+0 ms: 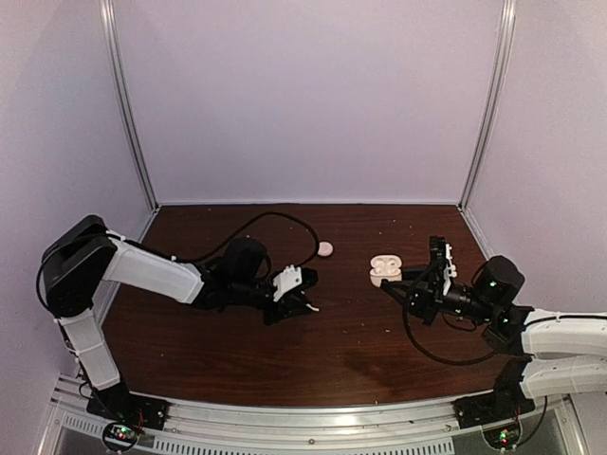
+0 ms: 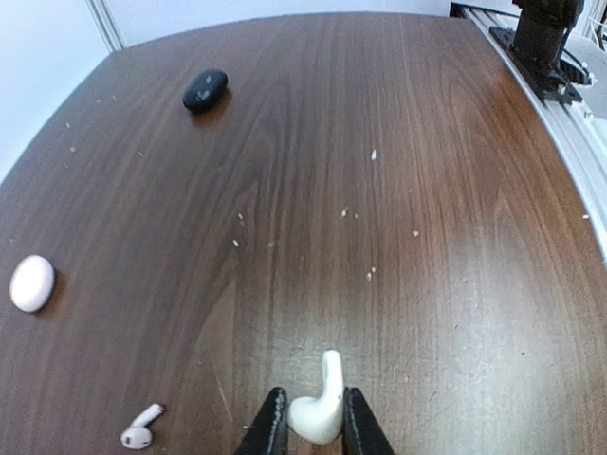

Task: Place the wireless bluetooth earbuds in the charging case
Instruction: Insert the right earbud into the right side groove of the charging case.

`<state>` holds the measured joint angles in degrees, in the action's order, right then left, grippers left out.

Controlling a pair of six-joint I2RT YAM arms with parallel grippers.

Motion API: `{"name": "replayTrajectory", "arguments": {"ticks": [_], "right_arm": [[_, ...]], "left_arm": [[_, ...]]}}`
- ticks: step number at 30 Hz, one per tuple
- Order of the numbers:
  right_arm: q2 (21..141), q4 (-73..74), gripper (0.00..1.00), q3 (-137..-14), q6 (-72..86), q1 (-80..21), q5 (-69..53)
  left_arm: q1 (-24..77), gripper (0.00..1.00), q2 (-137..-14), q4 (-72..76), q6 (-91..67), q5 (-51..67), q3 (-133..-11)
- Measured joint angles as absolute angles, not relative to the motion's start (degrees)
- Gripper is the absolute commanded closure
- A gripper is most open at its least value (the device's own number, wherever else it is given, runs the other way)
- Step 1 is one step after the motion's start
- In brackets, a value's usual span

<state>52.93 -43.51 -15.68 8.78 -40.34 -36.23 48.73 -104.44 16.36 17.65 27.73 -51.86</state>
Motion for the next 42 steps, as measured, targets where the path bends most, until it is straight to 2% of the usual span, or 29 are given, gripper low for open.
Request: {"name": "replayTrajectory", "arguments": {"ticks": [8,18,30,42], "right_arm": [[58.7,-43.7,1.0,-17.4,-4.4,-43.4,-35.4],[63.6,-42.6,1.0,-21.9,-17.4,-44.8,-31.6],[67.9,-41.9,1.0,-22.9,-20.6,-48.7,-30.3],[71.5,-41.2,1.0,-25.8,-21.1,-52.9,-22.0]], "left_arm": [[49.0,0.86,-89.3,6.9,18.0,25.5,-52.0],[51.7,0.86,-79.6,-7.2,19.5,22.6,-57.2],[58.3,0.86,-78.7,-16.1,21.8,16.7,-67.4],[62.0,0.87,-83.7,-18.4,22.0,13.9,-72.0]]}}
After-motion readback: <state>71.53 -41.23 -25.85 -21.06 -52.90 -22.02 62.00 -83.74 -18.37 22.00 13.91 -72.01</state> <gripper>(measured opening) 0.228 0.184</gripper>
